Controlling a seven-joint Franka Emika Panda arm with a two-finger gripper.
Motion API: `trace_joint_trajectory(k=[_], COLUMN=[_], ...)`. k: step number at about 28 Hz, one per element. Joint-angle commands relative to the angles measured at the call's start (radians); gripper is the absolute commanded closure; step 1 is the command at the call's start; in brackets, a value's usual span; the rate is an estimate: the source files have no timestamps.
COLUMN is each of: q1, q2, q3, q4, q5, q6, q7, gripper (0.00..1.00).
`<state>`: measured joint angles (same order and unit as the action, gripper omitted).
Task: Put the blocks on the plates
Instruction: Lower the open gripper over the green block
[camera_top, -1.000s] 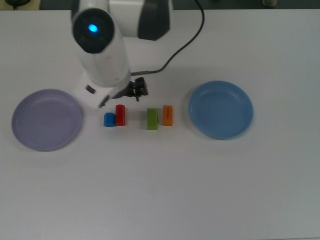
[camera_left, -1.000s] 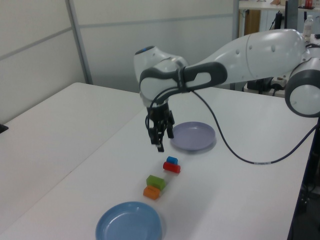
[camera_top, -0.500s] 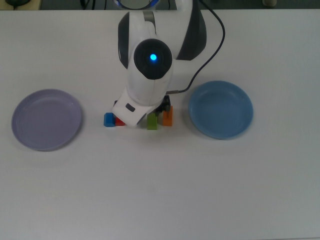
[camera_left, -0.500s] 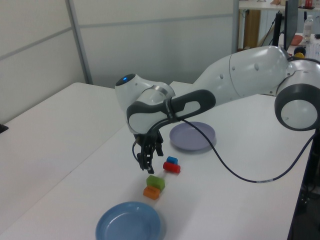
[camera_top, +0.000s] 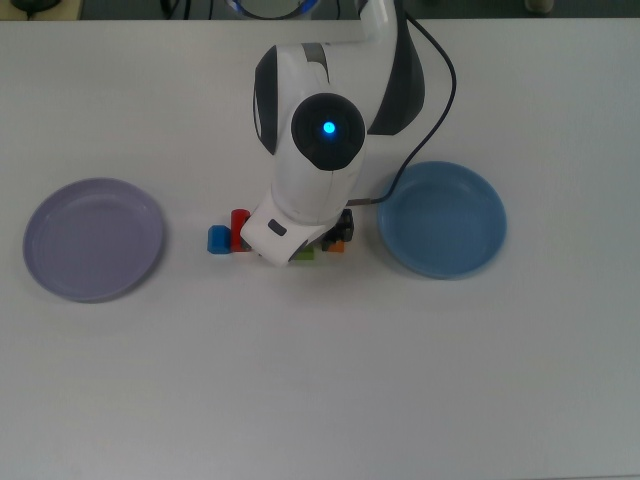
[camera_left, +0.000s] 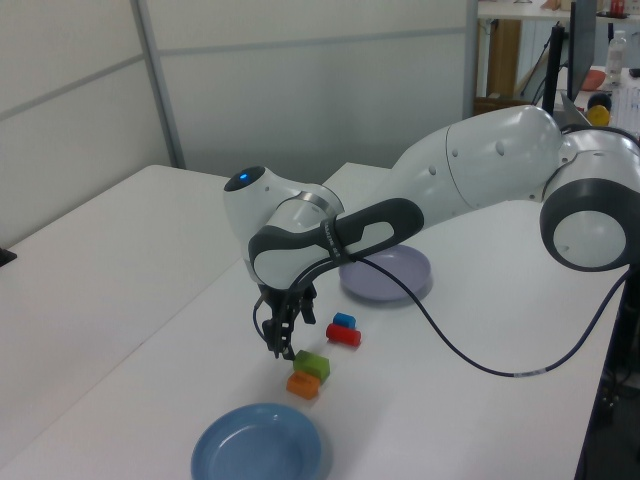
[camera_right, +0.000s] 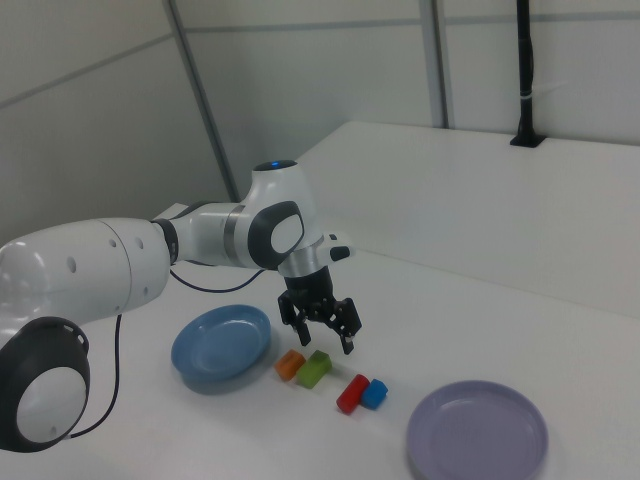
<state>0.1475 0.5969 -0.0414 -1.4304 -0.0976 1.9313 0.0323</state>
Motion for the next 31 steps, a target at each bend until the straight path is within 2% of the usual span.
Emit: trace_joint_trajectory(k=[1, 7, 12, 19, 22, 28, 31], q1=[0.010, 0.023, 0.029, 0.044, 0.044, 0.044, 0.044], q2=[0.018, 0.034, 0.032, 0.032, 0.031, 0.029, 0.029], q3=[-0.005, -0.003, -0.003, -0.005, -0.005, -0.005, -0.005], q4=[-0.007, -0.007, -0.009, -0.025, -0.031, -0.033, -0.033], q5=[-0.042, -0.056, -0.057, -0.062, -0.060, -0.062, -0.062], q6=[0.041, 0.048, 0.043, 0.032, 0.031, 0.031, 0.031], q7=[0.044, 0.046, 0.046, 0.043, 0.043, 0.043, 0.044], gripper=[0.00, 0.00, 0.05, 0.53, 0.55, 0.71, 0.84])
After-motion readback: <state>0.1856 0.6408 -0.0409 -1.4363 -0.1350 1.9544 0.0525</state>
